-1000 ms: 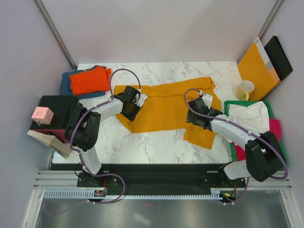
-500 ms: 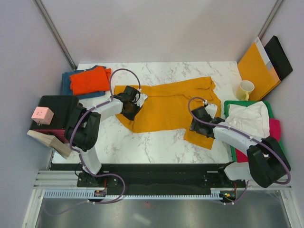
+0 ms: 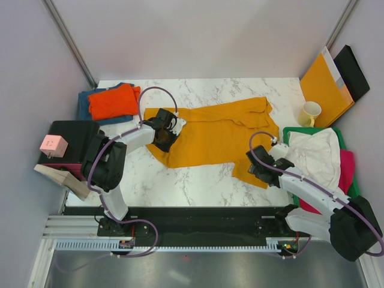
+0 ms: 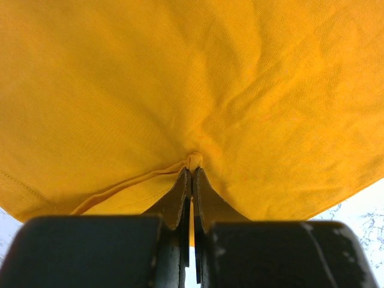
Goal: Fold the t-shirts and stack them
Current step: Grap the side of the flattened tshirt closest away from the robot with both arms
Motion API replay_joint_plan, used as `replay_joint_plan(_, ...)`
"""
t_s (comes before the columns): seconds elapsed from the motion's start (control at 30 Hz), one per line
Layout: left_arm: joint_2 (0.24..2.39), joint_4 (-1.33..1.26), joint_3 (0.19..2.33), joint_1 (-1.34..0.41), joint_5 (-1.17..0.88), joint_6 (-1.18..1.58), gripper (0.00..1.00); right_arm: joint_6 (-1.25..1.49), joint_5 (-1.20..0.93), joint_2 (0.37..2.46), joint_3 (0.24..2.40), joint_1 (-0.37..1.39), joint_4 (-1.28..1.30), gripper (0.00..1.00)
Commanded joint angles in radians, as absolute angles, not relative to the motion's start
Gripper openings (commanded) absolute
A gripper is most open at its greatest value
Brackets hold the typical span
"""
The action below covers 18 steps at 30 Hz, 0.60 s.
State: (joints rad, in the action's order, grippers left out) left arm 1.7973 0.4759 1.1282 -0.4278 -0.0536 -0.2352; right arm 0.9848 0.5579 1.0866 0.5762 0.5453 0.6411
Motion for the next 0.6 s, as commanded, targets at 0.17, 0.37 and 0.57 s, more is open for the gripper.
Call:
replay_joint_plan(0.17,1.743,0.456,1.131,-0.433,-0.067,-0.225,0.02,1.141,0.572,1.071,0.529,0.548,0.768,0.68)
replay_joint_plan(0.37,1.743,0.457,1.131,-0.433,-0.069,-0.222,0.02,1.203,0.537,1.071,0.528,0.555,0.785,0.66)
replay_joint_plan(0.57,1.735,0.462,1.137,-0.433,-0.075,-0.222,0.02,1.275,0.477,1.106,0.476,0.557,0.732,0.64)
